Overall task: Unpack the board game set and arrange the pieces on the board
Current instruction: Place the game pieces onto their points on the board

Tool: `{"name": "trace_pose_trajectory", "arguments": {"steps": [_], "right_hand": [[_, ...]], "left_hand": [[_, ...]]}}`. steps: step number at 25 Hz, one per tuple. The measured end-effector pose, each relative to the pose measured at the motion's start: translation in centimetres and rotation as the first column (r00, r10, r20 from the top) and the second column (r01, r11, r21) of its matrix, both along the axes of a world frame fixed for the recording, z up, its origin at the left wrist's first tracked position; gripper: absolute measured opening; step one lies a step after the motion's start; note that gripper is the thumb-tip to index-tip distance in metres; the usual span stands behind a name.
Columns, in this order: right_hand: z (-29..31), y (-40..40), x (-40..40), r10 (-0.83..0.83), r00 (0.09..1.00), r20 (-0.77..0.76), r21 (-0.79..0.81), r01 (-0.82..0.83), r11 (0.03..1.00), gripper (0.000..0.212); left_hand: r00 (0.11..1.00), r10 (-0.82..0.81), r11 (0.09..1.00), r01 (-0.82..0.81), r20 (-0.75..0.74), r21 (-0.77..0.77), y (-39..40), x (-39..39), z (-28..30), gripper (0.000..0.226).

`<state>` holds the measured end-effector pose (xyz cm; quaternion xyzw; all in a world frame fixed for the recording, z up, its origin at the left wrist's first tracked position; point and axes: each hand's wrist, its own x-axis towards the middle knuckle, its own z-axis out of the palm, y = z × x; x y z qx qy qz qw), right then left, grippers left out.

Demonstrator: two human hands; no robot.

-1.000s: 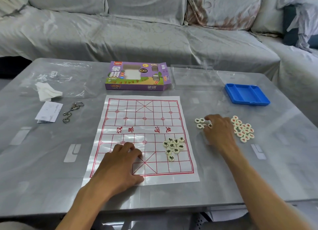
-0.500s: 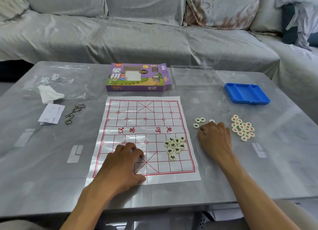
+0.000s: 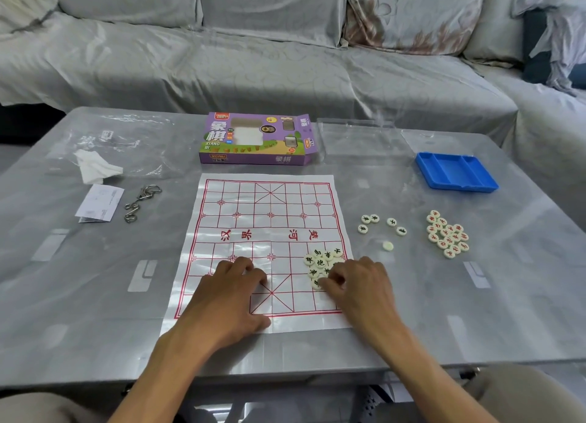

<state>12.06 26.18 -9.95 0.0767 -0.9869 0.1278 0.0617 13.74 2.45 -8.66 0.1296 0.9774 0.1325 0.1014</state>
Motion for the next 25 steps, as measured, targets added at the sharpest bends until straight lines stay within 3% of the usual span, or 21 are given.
{"name": "trace_pose_trajectory", "arguments": {"steps": [2,4,6,10,13,17,22,25], "right_hand": [[0.9,0.8,-1.0,-0.049,0.999,-0.001,-0.087,0.049,0.995,0.024],[1.7,3.5,-3.0,-0.202,0.978,-0.052,-0.192,0.189,0.963,0.017],[1.7,6.5,-4.9,-0.318,0.948,-0.03,-0.106,0.313,0.944,0.023],[0.0,7.1,-5.5,-0.315,0.949,0.022,-0.032,0.316,0.948,0.02],[1.0,6.4,-4.7,-0.333,0.943,0.008,-0.243,0.325,0.914,0.016],[1.9,4.9,-3.1,-0.25,0.931,0.265,-0.622,0.363,0.694,0.022],[1.1,2.7,-1.6,-0.109,0.962,0.251,-0.584,0.24,0.775,0.021],[0.9,2.5,-1.4,-0.093,0.974,0.205,-0.435,0.176,0.883,0.009]], "left_hand": [[1.0,-0.001,1.0,0.001,-0.002,0.005,0.0,0.1,0.0,0.062],[1.0,-0.004,1.0,0.004,-0.001,0.004,0.0,0.0,0.0,0.063],[1.0,-0.003,1.0,0.003,-0.002,0.002,0.0,-0.1,0.0,0.063],[1.0,0.0,1.0,0.0,0.007,-0.01,0.1,-0.1,0.0,0.064],[1.0,-0.001,1.0,0.001,0.003,-0.002,0.1,0.0,0.1,0.062],[1.0,-0.002,1.0,0.002,0.008,0.0,0.0,0.0,0.1,0.062],[1.0,0.001,1.0,-0.001,0.009,0.01,0.0,0.1,0.1,0.061],[1.0,0.002,1.0,-0.002,0.008,0.007,0.0,0.0,0.1,0.06]]}}
